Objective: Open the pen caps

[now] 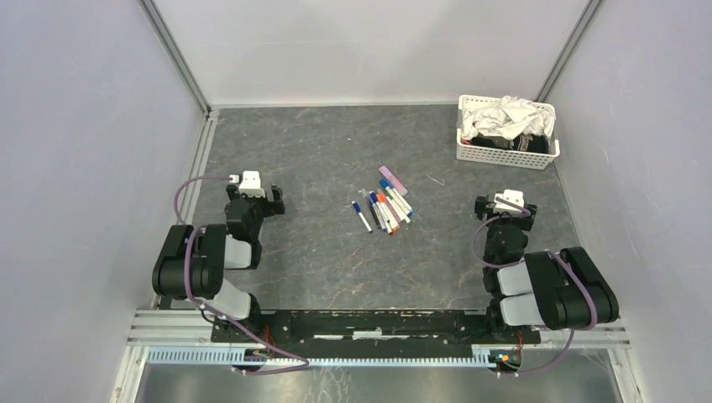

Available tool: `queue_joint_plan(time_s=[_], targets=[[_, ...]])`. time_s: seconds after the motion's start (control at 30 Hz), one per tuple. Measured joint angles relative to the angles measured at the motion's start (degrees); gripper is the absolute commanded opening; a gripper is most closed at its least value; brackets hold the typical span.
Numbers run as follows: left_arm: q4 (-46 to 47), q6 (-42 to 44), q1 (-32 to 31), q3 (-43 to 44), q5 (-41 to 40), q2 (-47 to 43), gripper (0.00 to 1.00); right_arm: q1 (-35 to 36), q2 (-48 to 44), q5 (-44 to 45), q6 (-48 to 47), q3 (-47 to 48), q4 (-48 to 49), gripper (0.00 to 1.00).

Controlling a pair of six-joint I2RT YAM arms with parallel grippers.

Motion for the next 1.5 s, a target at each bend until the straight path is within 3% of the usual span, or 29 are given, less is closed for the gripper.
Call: queue_joint_plan(time_s=[0.23, 0.37, 0.43, 0.63, 0.8, 0.97, 1.07, 1.23, 1.4, 1.5], targets=[[0.0, 0.0, 0.0, 0.0, 0.0, 0.0, 1.00, 0.0, -0.8, -0.3, 0.0, 0.0, -1.1, 0.98], [-0.7, 0.0, 0.0, 0.1, 0.0, -0.3, 1.00, 0.0, -6.5, -1.3, 0.3, 3.4, -16.5, 0.98], [-7.3, -0.5, 0.0, 2.2, -0.2, -2.4, 1.00, 0.0, -7.6, -1.3, 1.8, 7.7, -24.6, 0.98], [-34.4, -0.4, 0.9, 21.6, 0.5, -7.5, 1.00, 0.0, -10.8, -4.7, 10.1, 22.1, -44.7, 0.98], [-52.5, -0.4, 5.6, 32.7, 6.1, -11.5, 1.00, -0.5, -6.1, -5.9, 23.8, 38.5, -63.3, 0.98], [-69.7, -0.4, 9.2, 45.6, 11.2, -8.9, 1.00, -1.6, -1.5, -13.9, 27.9, 44.8, -69.0, 0.98], [-75.9, -0.4, 9.7, 48.4, 13.4, -8.2, 1.00, 2.3, 1.6, -15.6, 26.1, 46.5, -72.6, 0.98], [-83.8, 0.5, 9.7, 48.5, 16.2, -7.9, 1.00, 11.5, 10.0, -17.5, 21.6, 56.6, -77.1, 0.84], [-88.5, 2.3, 9.7, 48.5, 19.3, -6.8, 1.00, 15.3, 18.8, -20.5, 18.9, 66.3, -78.2, 0.66], [-91.1, 3.5, 9.7, 48.6, 21.7, -5.6, 1.00, 17.0, 26.0, -22.6, 17.6, 72.2, -79.9, 0.64]])
